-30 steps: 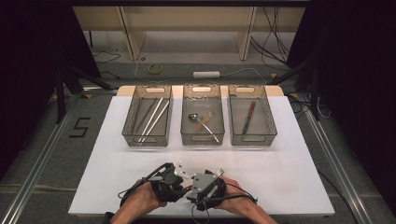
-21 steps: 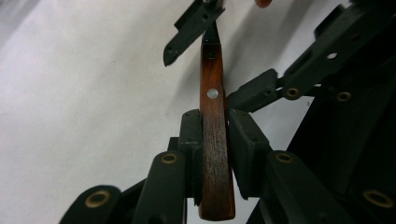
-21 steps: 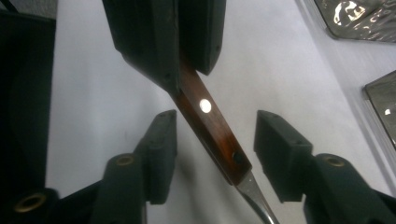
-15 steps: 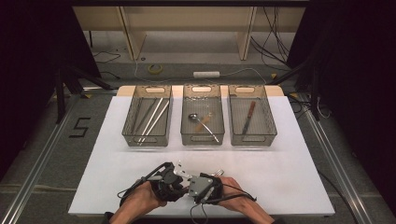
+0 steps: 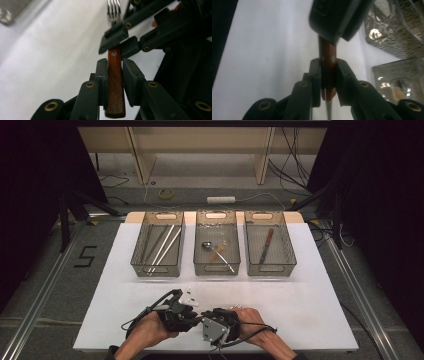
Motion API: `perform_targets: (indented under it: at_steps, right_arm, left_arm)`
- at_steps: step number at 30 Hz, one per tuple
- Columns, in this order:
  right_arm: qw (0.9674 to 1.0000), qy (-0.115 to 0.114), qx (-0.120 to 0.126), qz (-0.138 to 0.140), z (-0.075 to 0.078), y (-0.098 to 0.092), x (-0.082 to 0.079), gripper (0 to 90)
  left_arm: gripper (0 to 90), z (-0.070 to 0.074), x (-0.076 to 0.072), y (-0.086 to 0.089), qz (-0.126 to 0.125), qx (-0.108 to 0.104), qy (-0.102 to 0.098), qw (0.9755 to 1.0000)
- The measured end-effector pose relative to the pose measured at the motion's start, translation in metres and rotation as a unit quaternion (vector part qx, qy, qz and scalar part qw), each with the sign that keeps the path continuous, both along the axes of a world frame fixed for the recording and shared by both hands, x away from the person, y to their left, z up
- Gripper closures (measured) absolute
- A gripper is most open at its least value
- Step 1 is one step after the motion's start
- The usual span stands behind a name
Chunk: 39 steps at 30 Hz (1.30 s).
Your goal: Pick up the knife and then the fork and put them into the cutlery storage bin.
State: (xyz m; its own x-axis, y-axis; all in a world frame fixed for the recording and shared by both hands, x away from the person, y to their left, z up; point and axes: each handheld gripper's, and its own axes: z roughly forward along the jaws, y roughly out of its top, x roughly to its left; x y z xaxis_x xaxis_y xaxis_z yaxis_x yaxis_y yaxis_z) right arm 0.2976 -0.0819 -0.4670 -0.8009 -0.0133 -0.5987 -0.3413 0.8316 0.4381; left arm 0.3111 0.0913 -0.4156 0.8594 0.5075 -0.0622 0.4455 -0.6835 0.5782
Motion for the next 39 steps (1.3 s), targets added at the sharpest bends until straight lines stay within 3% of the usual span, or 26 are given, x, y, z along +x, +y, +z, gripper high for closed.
perform_targets:
  at_steps: [3, 6, 8, 10, 13, 15, 20, 26, 29, 33, 39]
  right_arm:
    - [0.9999, -0.013, -0.002, 0.004, 0.006, -0.001, 0.000, 78.5]
    - [0.9995, -0.030, -0.008, 0.005, 0.010, -0.003, 0.000, 78.5]
    - [0.9997, -0.024, -0.003, -0.006, 0.013, -0.006, -0.001, 78.6]
    - [0.9993, -0.037, -0.012, -0.005, 0.015, -0.008, 0.001, 78.6]
    - [0.9993, -0.028, -0.009, -0.023, 0.016, -0.012, 0.001, 78.6]
    - [0.9993, -0.031, -0.013, -0.018, 0.018, -0.015, 0.004, 78.6]
    - [0.9991, -0.027, -0.013, -0.031, 0.022, -0.024, 0.008, 78.6]
    - [0.9982, -0.011, 0.014, -0.058, 0.031, -0.036, 0.014, 78.6]
    - [0.9945, 0.016, 0.046, -0.092, 0.037, -0.045, 0.020, 78.6]
    - [0.9897, 0.038, 0.075, -0.116, 0.045, -0.056, 0.030, 78.6]
    - [0.9757, 0.077, 0.127, -0.161, 0.059, -0.073, 0.041, 78.6]
  left_arm:
    - [71.6, 0.004, -0.001, 0.001, -0.002, -0.010, -0.018, 0.9998]
    - [58.2, 0.007, -0.001, 0.002, -0.001, -0.021, -0.026, 0.9995]
    - [49.8, 0.009, 0.000, 0.005, 0.006, -0.038, -0.039, 0.9985]
    - [43.7, 0.011, 0.000, 0.008, 0.010, -0.059, -0.046, 0.9971]
    - [36.9, 0.016, 0.002, 0.012, 0.021, -0.077, -0.052, 0.9955]
    - [30.5, 0.018, 0.002, 0.014, 0.025, -0.088, -0.061, 0.9940]
    - [24.8, 0.024, 0.005, 0.024, 0.033, -0.112, -0.072, 0.9905]
    - [23.5, 0.027, 0.008, 0.039, 0.047, -0.128, -0.089, 0.9866]
    - [23.5, 0.024, 0.009, 0.043, 0.054, -0.142, -0.092, 0.9841]
    - [21.9, 0.016, 0.008, 0.047, 0.061, -0.153, -0.099, 0.9813]
    - [21.6, 0.006, 0.007, 0.057, 0.077, -0.169, -0.115, 0.9760]
